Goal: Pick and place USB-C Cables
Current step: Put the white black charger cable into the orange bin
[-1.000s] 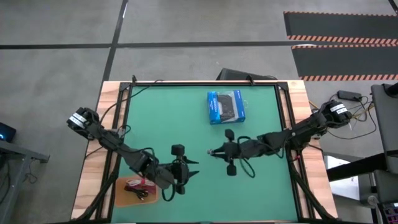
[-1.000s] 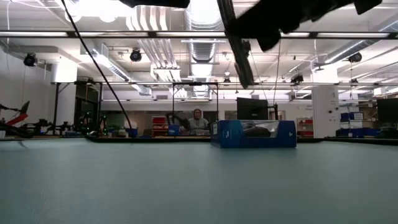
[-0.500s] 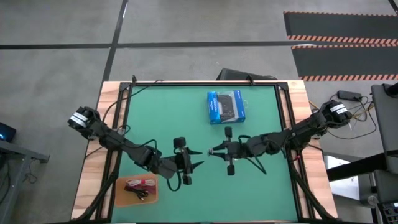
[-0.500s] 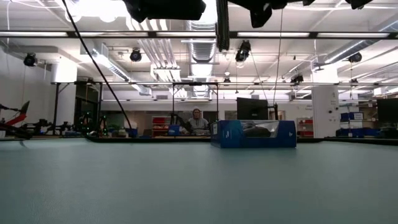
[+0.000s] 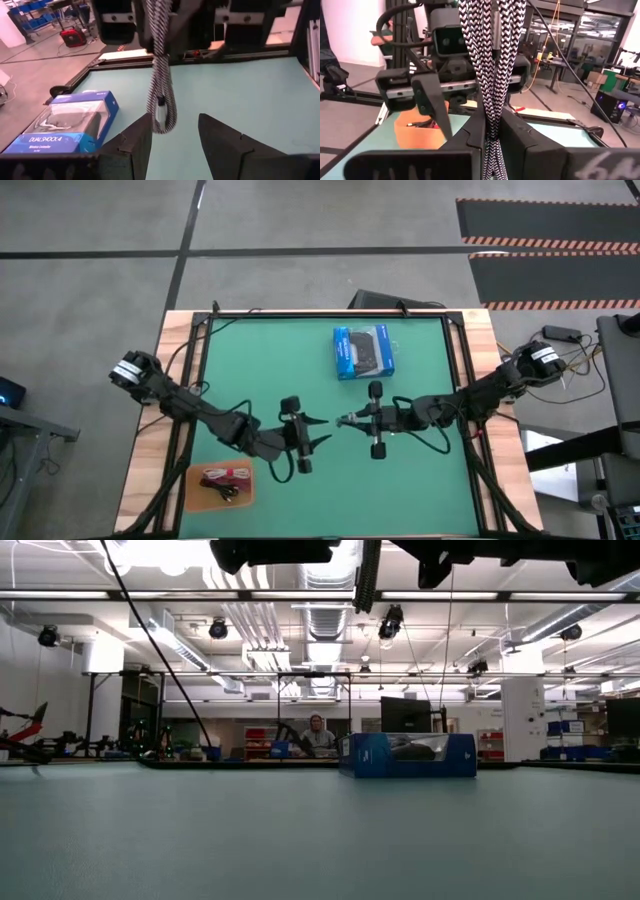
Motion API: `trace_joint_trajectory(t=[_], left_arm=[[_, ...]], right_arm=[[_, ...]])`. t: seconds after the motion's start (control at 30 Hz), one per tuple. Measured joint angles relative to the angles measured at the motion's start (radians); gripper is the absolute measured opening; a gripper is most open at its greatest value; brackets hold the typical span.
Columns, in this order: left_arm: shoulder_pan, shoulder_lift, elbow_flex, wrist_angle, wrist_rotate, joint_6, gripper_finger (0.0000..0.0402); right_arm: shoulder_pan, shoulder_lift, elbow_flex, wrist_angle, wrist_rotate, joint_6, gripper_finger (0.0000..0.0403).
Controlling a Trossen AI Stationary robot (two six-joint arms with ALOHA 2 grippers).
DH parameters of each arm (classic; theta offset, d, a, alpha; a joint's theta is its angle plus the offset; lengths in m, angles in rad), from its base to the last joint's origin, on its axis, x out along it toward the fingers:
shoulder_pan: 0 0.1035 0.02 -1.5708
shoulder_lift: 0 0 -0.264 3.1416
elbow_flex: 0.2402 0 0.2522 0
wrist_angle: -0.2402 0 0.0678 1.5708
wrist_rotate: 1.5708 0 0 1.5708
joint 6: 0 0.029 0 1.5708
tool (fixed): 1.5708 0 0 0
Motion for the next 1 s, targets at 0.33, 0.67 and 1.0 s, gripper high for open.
trace_joint_trajectory(t=[0.33, 0.67, 1.0], left_arm=[[0.041, 0.001, 0.000, 0.124, 0.079, 0.003, 0.0145], [0.068, 0.094, 0.000, 0.310, 0.118, 0.006, 0.0145], [0.074, 0.147, 0.010, 0.407, 0.147, -0.001, 0.0145]], right_arm=[[0.000, 0.000, -0.021, 0.009, -0.008, 0.000, 0.0028], [0.000, 0.000, -0.024, 0.013, -0.036, 0.002, 0.0028], [0.001, 0.000, -0.024, 0.010, -0.056, 0.000, 0.0028]])
